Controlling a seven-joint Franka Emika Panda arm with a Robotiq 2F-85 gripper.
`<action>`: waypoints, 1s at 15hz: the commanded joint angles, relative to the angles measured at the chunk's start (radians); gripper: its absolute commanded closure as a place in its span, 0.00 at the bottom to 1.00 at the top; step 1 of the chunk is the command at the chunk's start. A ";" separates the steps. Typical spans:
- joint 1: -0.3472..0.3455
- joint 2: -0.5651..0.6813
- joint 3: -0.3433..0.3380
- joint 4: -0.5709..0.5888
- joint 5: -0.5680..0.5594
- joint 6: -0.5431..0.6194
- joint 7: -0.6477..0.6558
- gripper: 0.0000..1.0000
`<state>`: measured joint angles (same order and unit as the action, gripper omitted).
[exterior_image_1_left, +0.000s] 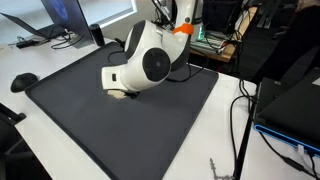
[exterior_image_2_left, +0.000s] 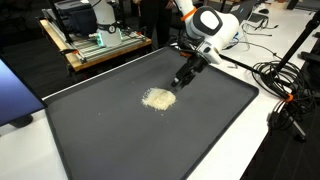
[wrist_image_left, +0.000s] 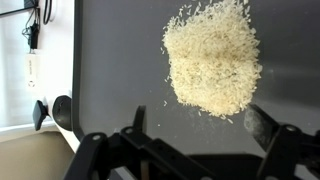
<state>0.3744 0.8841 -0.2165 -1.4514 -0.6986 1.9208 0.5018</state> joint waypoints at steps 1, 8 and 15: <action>-0.036 0.058 0.024 0.110 -0.014 -0.058 -0.011 0.00; -0.144 0.033 0.079 0.161 0.080 -0.033 -0.111 0.00; -0.255 -0.083 0.136 0.056 0.293 0.061 -0.242 0.00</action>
<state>0.1741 0.8888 -0.1217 -1.3030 -0.4995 1.9226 0.3220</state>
